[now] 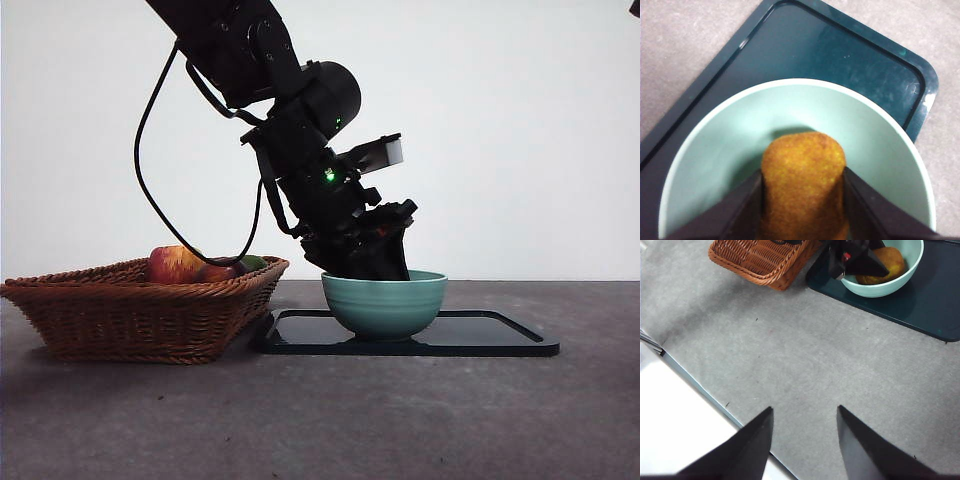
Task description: Pick up the wifruite, put it on the bowl, pick up the plate, put it on desk
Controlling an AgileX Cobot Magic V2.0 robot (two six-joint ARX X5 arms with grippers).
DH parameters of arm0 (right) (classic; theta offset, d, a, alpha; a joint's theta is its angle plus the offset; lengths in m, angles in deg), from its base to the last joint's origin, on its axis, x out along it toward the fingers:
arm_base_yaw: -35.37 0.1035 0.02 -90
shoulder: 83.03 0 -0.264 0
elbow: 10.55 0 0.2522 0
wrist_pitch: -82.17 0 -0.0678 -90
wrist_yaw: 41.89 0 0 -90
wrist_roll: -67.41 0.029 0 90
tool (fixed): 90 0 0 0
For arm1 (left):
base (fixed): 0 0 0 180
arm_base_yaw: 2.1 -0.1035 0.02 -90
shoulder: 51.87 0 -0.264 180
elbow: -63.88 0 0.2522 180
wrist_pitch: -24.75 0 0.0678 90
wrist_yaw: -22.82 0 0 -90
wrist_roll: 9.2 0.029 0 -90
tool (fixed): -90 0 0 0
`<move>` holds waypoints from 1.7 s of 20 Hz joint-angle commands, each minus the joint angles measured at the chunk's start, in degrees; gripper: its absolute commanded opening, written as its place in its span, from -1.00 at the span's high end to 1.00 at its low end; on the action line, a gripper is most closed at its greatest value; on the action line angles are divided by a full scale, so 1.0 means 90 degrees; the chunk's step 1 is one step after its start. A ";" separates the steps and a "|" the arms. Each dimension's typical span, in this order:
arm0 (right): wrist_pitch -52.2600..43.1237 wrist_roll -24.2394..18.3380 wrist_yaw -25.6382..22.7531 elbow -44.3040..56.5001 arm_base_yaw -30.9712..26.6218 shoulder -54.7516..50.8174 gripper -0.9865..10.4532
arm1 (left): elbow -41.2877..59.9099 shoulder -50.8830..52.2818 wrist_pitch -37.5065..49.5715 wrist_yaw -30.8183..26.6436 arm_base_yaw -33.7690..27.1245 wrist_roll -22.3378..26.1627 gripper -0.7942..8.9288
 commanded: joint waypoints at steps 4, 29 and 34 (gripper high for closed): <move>-0.0046 -0.0002 0.0002 -0.0053 0.0034 0.0036 0.47 | -0.0430 -0.0221 -0.0260 -0.0015 0.0061 -0.0087 0.55; -0.0046 -0.0100 0.0002 -0.0053 0.0034 0.0034 0.47 | -0.0736 0.4954 -0.3359 -0.1440 -0.0850 -0.2557 0.54; -0.0051 -0.0100 0.0002 -0.0053 0.0034 0.0036 0.47 | 0.0952 0.5875 -0.2866 -0.1999 -0.1044 -0.2958 0.54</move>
